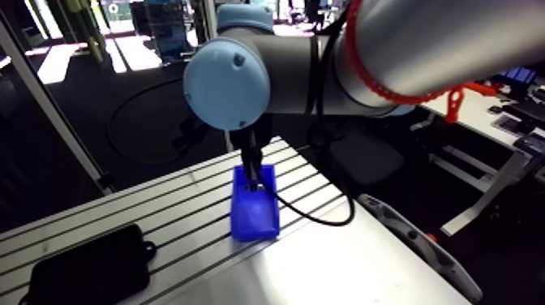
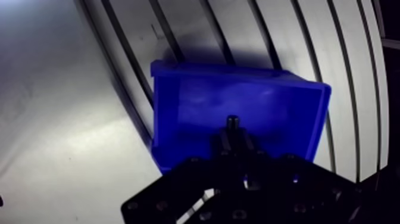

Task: Pick up the M10 bolt from the tray and put it into the blue bin.

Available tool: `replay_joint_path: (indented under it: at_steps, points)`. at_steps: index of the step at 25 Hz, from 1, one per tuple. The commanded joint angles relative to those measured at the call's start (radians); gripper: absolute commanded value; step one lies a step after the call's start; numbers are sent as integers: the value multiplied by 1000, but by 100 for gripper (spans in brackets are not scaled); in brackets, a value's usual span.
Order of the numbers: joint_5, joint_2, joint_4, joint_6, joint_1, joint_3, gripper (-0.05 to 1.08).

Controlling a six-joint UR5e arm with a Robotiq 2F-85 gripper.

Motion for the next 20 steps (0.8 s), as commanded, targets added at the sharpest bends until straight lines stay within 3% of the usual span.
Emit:
replay_joint_path:
  at_steps: [1,5,14,20]
  points:
    - [-2,47,-65,2,3,23,101]
    - [-4,75,-76,28,4,25,100]
    - [-43,124,-152,31,18,54,100]
    - [-51,136,-179,31,20,74,99]
